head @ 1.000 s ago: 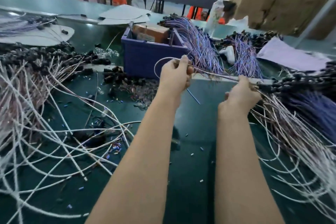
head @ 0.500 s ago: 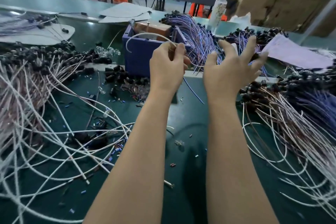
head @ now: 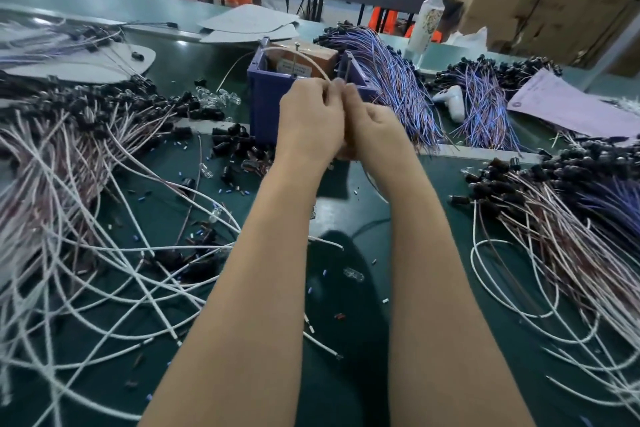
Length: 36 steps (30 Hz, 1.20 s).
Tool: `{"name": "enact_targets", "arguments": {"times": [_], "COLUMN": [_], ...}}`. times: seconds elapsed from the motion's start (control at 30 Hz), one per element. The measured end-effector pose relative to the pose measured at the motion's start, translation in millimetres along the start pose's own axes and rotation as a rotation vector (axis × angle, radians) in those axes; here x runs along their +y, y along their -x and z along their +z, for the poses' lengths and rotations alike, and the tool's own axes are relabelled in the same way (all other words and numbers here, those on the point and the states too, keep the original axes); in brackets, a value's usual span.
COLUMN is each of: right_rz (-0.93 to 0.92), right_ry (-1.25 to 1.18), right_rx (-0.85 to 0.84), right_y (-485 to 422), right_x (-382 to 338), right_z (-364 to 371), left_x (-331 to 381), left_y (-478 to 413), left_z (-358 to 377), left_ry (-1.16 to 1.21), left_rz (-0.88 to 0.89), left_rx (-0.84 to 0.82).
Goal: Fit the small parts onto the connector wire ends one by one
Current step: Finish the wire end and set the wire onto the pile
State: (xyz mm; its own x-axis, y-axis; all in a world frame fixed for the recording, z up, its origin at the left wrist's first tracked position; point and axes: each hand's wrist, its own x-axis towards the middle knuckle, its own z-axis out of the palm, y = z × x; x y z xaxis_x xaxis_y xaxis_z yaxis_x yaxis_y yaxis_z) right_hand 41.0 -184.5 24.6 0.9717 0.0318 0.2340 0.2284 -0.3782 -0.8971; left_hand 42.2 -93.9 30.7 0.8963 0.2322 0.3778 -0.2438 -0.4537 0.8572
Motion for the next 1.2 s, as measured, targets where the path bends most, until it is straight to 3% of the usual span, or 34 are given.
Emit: {"name": "enact_targets", "arguments": {"times": [0.1,0.23,0.37,0.5,0.6,0.67,0.83,0.93,1.03,1.1,1.2], "right_rz": [-0.055,-0.089,-0.052,0.038,0.032,0.025,0.106,0.143,0.109,0.059,0.078], "right_ry": [0.114,0.097,0.016,-0.161,-0.225,-0.215,0.014,0.048,-0.234,-0.369,-0.282], "right_rx": [-0.010,-0.003,0.031,0.119,0.089,0.007,-0.283,-0.443,-0.515,-0.432,-0.041], "right_y": [-3.5,-4.6,-6.6,-8.6,-9.8,-8.7,-2.3,1.3,1.8,0.2,-4.8], "right_x": [8.9,18.9,25.6,35.1,33.1,32.9,36.9,37.1,35.4,32.7,30.1], "right_z": [10.4,13.4,11.1,-8.9,-9.9,-8.0,-16.2,-21.1,-24.9,-24.6,-18.8], "left_x": [-14.7,-29.0,-31.9,-44.5,-45.4,-35.0,-21.8,-26.8,-31.4,-32.5,-29.7], "left_y": [-3.8,-1.5,0.3,-5.8,-7.0,-5.9,-7.0,-9.2,-11.2,-9.4,-6.0], "left_z": [-7.8,-7.1,-3.6,-20.7,-21.5,-14.6,-16.2,-24.2,-29.3,-29.5,-26.1], "left_ry": [-0.134,-0.042,0.011,0.003,-0.054,0.081,0.892,1.014,1.063,1.012,0.809], "left_rz": [-0.074,-0.201,-0.274,-0.345,-0.304,-0.331,-0.558,-0.567,-0.547,-0.548,-0.549], "left_rx": [-0.054,-0.106,-0.054,0.135,0.046,-0.029,-0.010,0.111,0.180,0.164,0.032]}}
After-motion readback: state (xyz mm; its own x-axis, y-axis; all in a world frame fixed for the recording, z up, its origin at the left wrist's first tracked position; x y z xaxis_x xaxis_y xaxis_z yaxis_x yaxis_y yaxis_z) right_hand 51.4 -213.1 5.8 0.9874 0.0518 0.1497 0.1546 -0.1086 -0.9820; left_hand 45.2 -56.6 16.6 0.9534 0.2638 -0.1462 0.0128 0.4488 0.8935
